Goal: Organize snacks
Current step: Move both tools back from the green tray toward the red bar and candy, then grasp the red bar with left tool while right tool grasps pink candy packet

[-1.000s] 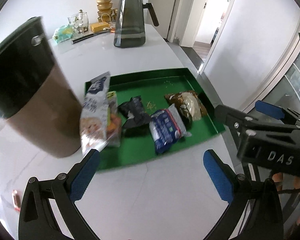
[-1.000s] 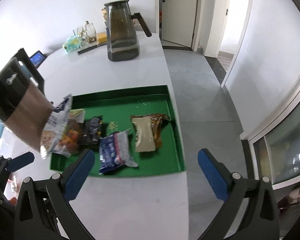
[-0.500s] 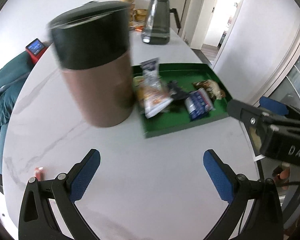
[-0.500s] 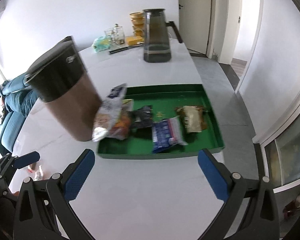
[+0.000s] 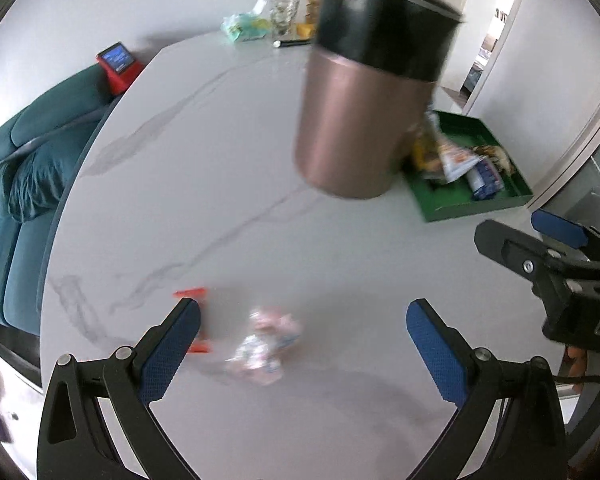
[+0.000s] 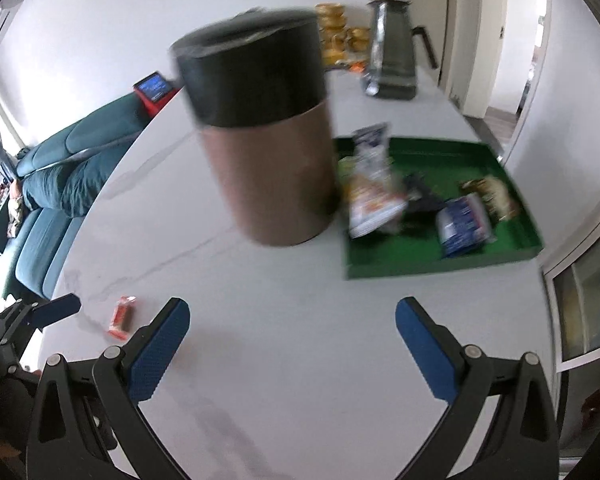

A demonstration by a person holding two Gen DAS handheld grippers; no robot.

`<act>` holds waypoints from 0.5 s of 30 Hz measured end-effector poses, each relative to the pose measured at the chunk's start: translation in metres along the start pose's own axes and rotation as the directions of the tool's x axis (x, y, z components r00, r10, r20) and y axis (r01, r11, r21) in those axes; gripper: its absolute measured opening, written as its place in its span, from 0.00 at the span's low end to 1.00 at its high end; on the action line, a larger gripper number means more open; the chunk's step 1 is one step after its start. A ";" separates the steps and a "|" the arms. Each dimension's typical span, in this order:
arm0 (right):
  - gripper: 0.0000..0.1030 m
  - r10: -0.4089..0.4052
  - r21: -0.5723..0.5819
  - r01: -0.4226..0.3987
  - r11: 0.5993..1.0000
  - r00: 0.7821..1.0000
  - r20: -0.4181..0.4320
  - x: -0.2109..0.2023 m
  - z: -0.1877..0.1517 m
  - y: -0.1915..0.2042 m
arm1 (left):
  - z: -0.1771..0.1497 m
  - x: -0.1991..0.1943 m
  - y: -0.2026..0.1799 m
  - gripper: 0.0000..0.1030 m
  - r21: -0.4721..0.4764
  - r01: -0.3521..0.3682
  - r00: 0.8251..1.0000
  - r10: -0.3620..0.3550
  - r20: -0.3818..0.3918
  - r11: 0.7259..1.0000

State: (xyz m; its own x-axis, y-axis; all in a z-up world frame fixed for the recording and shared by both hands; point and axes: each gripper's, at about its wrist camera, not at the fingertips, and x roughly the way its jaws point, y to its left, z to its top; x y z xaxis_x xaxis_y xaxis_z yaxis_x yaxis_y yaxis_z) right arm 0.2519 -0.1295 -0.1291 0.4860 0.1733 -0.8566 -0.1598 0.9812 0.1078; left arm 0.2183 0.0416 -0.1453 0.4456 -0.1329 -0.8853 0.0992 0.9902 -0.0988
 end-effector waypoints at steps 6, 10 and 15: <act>1.00 -0.016 -0.012 0.016 1.000 0.999 -0.033 0.022 -0.016 0.040 | -0.009 0.020 0.043 0.98 -0.018 0.005 1.000 -0.006 -0.029 1.000; 1.00 -0.026 0.001 0.026 1.000 0.998 -0.062 0.037 -0.020 0.053 | -0.013 0.041 0.063 0.98 -0.010 0.007 0.998 -0.008 -0.069 1.000; 1.00 -0.037 0.015 0.039 0.999 0.996 -0.084 0.050 -0.023 0.064 | -0.018 0.058 0.081 0.98 -0.010 0.009 0.996 -0.009 -0.093 1.000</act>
State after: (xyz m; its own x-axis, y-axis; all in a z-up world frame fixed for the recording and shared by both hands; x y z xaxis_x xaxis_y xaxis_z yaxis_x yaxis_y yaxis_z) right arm 0.2458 -0.0598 -0.1767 0.4179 0.1290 -0.8993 -0.1279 0.9884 0.0823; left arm 0.2362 0.1151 -0.2128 0.3604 -0.1377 -0.9226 0.0944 0.9894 -0.1108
